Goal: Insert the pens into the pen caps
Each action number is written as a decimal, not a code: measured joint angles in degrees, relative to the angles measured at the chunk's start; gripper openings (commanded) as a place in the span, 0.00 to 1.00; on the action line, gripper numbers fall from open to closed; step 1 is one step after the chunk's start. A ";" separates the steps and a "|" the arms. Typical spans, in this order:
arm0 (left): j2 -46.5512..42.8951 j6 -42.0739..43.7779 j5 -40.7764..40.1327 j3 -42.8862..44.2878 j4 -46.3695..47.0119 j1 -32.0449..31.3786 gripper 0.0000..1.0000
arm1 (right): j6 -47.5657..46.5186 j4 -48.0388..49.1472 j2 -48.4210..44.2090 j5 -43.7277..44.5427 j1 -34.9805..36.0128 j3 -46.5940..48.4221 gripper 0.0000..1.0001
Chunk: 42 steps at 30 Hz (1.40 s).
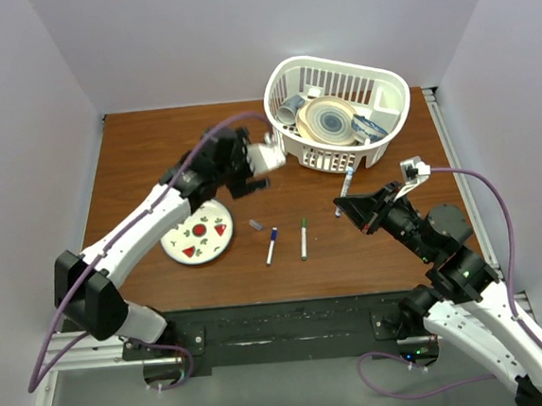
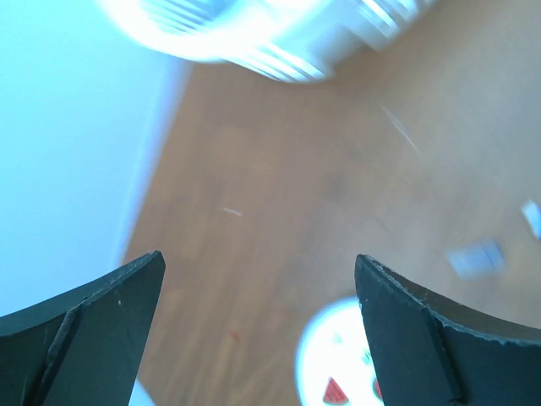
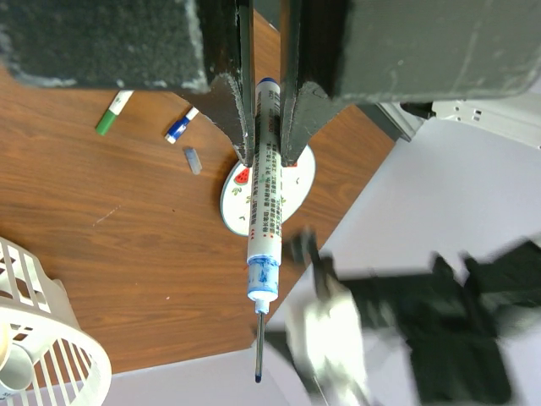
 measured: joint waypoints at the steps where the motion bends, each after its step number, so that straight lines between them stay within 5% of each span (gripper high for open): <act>1: 0.17 -4.09 -2.67 4.70 -0.92 -0.04 1.00 | 0.04 0.00 -0.02 0.00 0.00 0.00 0.00; 6: -2.32 -18.95 -12.68 14.12 4.81 0.04 0.99 | 0.42 0.02 0.00 0.02 0.00 0.00 0.00; 7: -3.56 -22.36 -15.19 13.57 5.70 0.07 0.94 | 0.46 0.04 0.00 0.02 0.00 0.00 0.00; 8: -4.50 -25.51 -17.09 13.03 6.03 0.11 0.72 | 0.57 0.02 0.00 0.02 0.00 0.00 0.00; 9: -5.22 -28.79 -18.71 12.50 6.03 0.15 0.66 | 0.59 0.00 0.00 0.02 0.00 0.00 0.00; 13: -5.57 -45.46 -24.81 11.56 2.86 0.39 0.80 | 0.59 -0.96 -0.52 0.37 0.00 0.00 0.00; 22: -8.09 -95.62 -21.59 3.21 -8.68 0.50 0.57 | 0.50 -4.13 -2.80 2.03 0.00 0.00 0.00; 28: -5.25 -121.31 -17.14 -2.05 -17.11 -0.02 0.53 | 0.35 -4.79 -3.10 2.21 0.00 0.00 0.00; 42: 14.03 -136.02 -12.59 0.70 -23.67 -0.37 0.48 | -0.15 -4.79 -3.13 3.06 0.00 -0.09 0.00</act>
